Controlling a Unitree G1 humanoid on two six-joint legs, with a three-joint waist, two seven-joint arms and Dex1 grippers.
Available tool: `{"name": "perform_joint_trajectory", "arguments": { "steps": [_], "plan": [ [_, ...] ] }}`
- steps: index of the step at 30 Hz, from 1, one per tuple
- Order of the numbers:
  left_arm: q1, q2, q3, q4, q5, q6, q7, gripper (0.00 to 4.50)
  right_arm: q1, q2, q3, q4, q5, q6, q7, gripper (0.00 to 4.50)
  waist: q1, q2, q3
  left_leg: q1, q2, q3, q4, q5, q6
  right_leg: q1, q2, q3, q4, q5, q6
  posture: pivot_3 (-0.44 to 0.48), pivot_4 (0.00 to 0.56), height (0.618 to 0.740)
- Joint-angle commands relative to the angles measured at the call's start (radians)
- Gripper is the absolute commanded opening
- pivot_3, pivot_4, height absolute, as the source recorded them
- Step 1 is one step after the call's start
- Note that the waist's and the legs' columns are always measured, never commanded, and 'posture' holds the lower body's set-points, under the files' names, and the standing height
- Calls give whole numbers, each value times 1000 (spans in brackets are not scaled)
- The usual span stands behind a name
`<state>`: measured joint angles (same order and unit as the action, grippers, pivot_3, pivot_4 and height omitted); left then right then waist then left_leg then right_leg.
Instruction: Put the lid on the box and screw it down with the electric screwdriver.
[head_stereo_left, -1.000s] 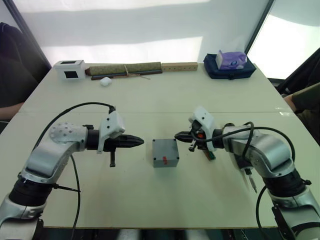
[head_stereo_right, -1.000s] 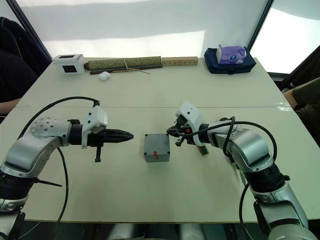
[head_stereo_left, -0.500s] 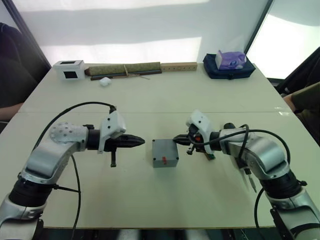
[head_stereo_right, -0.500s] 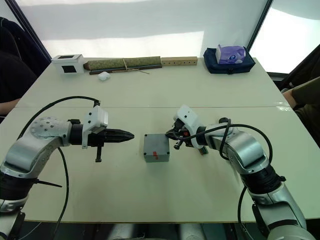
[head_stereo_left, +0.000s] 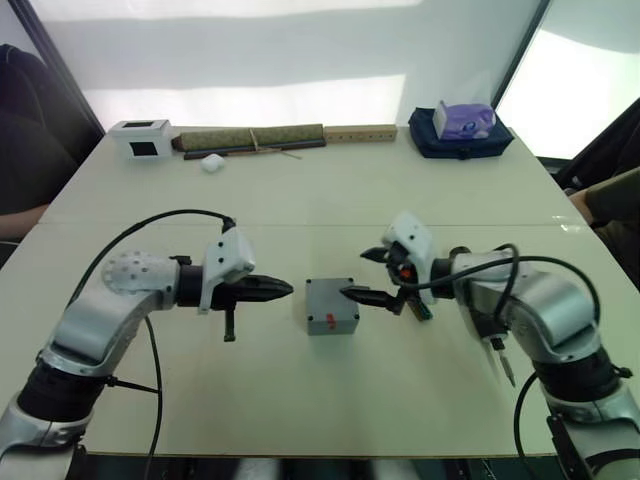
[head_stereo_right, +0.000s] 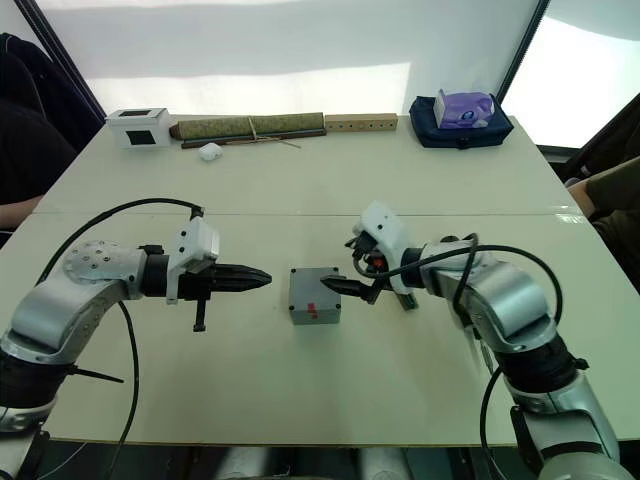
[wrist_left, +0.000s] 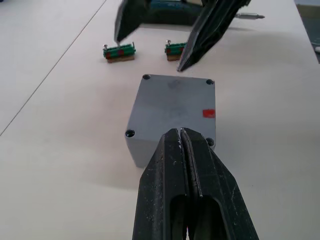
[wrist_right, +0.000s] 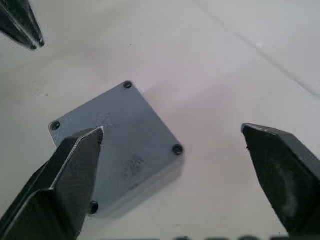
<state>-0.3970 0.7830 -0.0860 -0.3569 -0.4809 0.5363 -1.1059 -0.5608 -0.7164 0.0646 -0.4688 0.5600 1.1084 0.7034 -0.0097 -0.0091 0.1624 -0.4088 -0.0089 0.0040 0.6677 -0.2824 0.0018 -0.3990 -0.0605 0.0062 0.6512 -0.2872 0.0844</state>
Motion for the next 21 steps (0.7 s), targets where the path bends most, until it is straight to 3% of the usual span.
{"name": "perform_joint_trajectory", "arguments": {
  "steps": [1,8,16,21],
  "plan": [
    [-27,-11,11,-27,-33,-7,-17,0,-19,-75,-116,-68,48,96,-12,4491,-1,0,0,0,0,0,0,0,0,0,0,0,0,0,0,0,150,740],
    [-151,-86,-33,18,-54,-37,-76,0,-47,-389,-117,18,59,446,-5,4491,1,3,2,-1,0,0,0,0,0,0,-2,-1,-2,0,-1,0,150,740],
    [-190,-140,-84,91,0,-105,-100,0,-79,-517,-2,197,173,506,-55,4491,-4,5,2,0,0,0,-2,0,0,-1,0,0,-2,0,-1,0,150,740],
    [-184,-150,-90,81,8,-136,-109,0,-113,-464,83,363,208,506,-145,4491,-3,5,2,-1,0,1,-1,0,0,-1,0,0,-2,0,0,0,150,740]
  ]
}}
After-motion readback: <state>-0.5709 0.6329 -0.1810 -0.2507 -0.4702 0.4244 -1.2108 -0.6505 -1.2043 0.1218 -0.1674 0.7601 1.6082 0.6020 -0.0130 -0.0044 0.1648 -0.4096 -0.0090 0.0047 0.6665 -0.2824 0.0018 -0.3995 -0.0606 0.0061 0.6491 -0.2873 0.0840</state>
